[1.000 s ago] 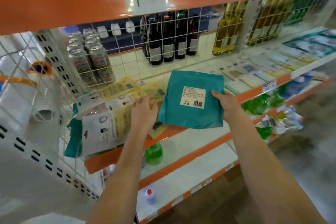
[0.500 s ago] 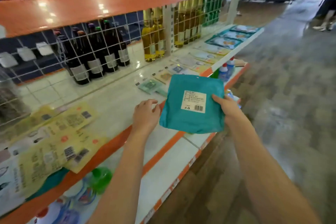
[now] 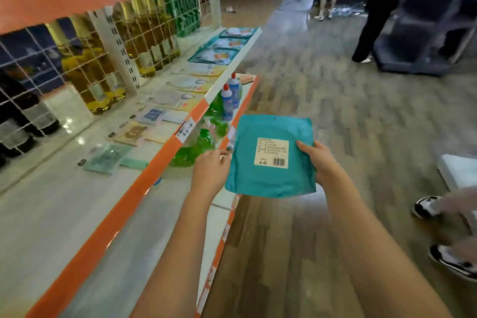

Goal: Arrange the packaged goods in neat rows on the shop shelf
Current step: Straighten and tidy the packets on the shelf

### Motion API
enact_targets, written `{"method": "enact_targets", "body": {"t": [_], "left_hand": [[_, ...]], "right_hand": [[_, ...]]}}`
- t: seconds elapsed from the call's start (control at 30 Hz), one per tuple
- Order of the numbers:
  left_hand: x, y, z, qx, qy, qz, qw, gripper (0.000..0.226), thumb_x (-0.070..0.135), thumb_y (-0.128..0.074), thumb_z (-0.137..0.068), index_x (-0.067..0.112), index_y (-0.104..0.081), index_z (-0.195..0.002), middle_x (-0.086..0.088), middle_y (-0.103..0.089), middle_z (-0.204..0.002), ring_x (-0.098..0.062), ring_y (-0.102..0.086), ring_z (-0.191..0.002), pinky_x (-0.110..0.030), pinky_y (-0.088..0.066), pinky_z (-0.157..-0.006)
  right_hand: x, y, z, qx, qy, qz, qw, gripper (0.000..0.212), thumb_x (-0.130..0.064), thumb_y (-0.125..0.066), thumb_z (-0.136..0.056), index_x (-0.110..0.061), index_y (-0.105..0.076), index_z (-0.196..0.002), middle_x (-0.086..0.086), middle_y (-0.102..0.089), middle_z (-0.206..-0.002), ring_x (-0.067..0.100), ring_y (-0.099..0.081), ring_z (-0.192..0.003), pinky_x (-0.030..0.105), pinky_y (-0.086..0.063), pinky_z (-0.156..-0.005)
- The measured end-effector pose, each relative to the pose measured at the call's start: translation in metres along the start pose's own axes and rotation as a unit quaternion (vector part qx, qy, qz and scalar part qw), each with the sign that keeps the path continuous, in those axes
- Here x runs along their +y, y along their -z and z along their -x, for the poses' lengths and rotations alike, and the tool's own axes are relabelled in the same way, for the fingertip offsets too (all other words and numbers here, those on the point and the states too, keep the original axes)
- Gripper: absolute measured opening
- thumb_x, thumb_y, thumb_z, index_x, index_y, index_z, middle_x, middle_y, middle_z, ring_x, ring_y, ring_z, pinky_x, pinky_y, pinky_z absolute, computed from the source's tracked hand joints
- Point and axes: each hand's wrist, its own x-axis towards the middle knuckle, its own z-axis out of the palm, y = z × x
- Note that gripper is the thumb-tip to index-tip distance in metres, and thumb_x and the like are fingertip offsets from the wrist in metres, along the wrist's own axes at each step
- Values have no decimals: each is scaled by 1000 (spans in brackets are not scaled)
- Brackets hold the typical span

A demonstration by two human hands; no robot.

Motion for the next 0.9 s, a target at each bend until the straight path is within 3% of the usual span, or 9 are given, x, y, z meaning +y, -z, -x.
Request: {"method": "enact_targets", "body": {"t": [0.17, 0.27, 0.47, 0.57, 0.77, 0.9], "left_hand": [[21, -24, -34, -48, -55, 33, 997, 26, 20, -48, -95, 10, -66, -112, -14, -64, -116, -31, -56, -111, -37, -42, -89], [29, -39, -51, -73, -73, 32, 994, 27, 21, -47, -96, 11, -65, -114, -15, -63, -118, -31, -55, -111, -36, -41, -91], [39, -65, -71, -141, -107, 51, 983, 31, 24, -43, -98, 13, -61, -120, -5, -62, -120, -23, -56, -112, -31, -42, -88], [45, -76, -81, -163, -119, 45, 978, 32, 26, -42, -99, 13, -59, -123, -4, -60, -122, -21, -55, -111, -32, -43, -88], [60, -103, -112, -189, -125, 32, 974, 33, 31, -41, -98, 17, -59, -122, -5, -62, -122, -24, -57, -110, -43, -47, -95], [76, -119, -131, -207, -98, 45, 973, 35, 33, -40, -99, 18, -56, -126, -3, -61, -123, -23, -56, -111, -44, -47, -94]], "right_hand": [[-5, 30, 1, 61, 7, -21, 998, 5, -10, -56, -93, -13, -60, -95, 7, -69, -92, 18, -69, -74, 37, -58, -75], [-6, 43, -2, 98, 14, -27, 995, 3, -11, -57, -93, -13, -59, -93, 5, -69, -90, 18, -67, -75, 35, -57, -74], [4, 59, -7, 139, 23, -52, 989, 4, -9, -55, -94, -11, -57, -95, 6, -68, -89, 11, -70, -60, 28, -59, -59], [8, 67, -12, 160, 26, -56, 985, 5, -9, -56, -93, -14, -57, -93, 6, -68, -89, 11, -70, -60, 30, -59, -62], [4, 83, -39, 163, 26, -73, 984, 20, -11, -57, -93, -9, -55, -113, 7, -69, -94, 13, -70, -64, 29, -59, -60], [-8, 94, -67, 153, 25, -69, 985, 8, -11, -57, -93, -13, -57, -101, 5, -69, -91, 12, -70, -64, 30, -59, -63]]}}
